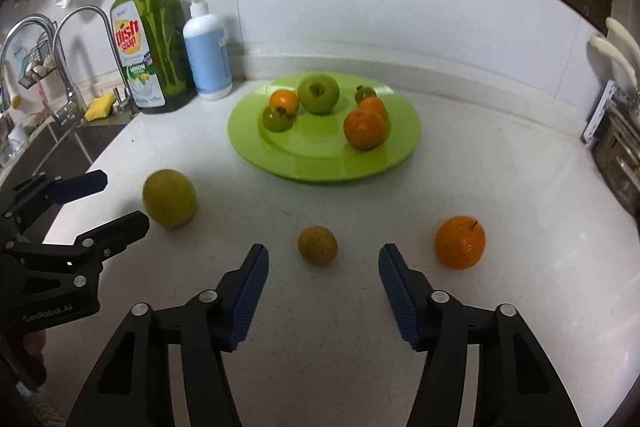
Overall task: Organize fruits
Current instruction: 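Move both tools back toward the remaining fruits on the counter, then grasp the large yellow-green fruit with the left tool while the right tool grasps a small brown fruit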
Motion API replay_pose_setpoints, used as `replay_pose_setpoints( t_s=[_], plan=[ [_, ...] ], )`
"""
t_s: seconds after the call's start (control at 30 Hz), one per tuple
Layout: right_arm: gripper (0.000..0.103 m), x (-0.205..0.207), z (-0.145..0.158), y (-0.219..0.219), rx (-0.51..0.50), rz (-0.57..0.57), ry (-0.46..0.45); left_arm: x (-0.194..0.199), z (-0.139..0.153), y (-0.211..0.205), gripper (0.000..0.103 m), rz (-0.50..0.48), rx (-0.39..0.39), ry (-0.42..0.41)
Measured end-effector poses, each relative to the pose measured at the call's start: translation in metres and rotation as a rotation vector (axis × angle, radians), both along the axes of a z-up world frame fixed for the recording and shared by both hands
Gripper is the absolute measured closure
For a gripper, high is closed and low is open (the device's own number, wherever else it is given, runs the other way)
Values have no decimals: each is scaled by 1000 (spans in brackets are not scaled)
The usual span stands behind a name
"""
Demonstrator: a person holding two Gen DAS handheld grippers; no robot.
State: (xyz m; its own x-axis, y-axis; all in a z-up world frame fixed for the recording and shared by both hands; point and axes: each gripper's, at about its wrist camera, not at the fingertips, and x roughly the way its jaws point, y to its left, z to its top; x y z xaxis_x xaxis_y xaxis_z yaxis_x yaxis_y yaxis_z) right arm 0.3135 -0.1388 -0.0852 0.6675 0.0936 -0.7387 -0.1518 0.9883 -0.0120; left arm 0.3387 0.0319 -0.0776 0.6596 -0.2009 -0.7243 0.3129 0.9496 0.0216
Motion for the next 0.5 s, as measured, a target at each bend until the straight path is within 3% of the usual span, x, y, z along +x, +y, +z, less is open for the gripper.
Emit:
replay_pose_setpoints(
  t_s=[0.5],
  plan=[
    [63, 27, -23, 2, 49, 18, 79, 24, -22, -5, 43, -23, -25, 57]
  ],
)
